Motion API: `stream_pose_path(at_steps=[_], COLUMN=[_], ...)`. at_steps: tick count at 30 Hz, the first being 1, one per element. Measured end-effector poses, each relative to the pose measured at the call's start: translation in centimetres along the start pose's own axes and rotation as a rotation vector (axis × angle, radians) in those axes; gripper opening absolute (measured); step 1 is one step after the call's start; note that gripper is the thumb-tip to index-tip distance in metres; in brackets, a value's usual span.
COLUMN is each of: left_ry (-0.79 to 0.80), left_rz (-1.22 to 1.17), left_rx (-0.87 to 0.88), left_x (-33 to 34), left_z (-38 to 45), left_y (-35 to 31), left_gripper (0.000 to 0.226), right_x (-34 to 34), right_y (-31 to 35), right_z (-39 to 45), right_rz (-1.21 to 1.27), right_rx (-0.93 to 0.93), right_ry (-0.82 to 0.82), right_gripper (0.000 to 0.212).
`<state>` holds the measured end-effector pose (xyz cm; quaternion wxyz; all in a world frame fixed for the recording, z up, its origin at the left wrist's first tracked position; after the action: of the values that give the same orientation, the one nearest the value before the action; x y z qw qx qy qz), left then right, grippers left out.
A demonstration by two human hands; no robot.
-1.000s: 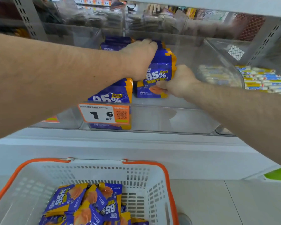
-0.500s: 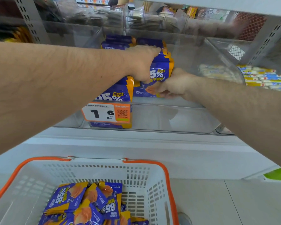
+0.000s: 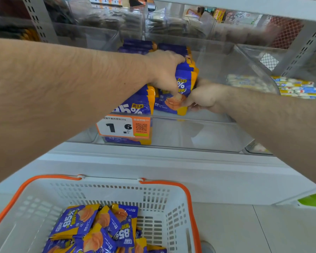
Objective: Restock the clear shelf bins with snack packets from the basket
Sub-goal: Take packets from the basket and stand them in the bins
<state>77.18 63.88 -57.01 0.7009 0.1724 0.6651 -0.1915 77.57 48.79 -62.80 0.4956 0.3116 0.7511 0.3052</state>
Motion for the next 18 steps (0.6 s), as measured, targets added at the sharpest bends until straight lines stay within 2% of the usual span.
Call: stream_pose_path(at_steps=[3,8,14,18], left_ry=[-0.017,-0.016,0.038,0.074], left_rz=[0.002,-0.013,0.014,0.019], left_rx=[0.009,0.0,-0.018,-0.008], left_x=[0.11,0.29,-0.07,-0.32], left_z=[-0.07,0.02,0.24,0.16], left_y=[0.08,0.21,0.04,0.06], left_gripper=[0.107,0.106,0.108,0.113], right_x=[-0.05,-0.23,-0.67,-0.73], right_y=[0.21,0.49,0.3,0.27], right_z=[0.57,1.06,1.16,0.38], right_rz=[0.014,0.046,0.042,-0.036], right_rx=[0.053,0.1,0.124,0.185], right_ry=[0.042,0.099,0.117,0.12], right_gripper=[0.042,0.024,0.032,0.026])
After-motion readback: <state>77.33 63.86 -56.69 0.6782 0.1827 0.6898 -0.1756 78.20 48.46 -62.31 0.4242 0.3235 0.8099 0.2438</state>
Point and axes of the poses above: each hand's wrist, its own z-axis towards the middle knuckle, its own x-axis out of the palm, y = z × x, the point moved 1 cm from there along z, towards the middle knuckle, and after that the axes turned 8 degrees about x, right-handed, at the moved point
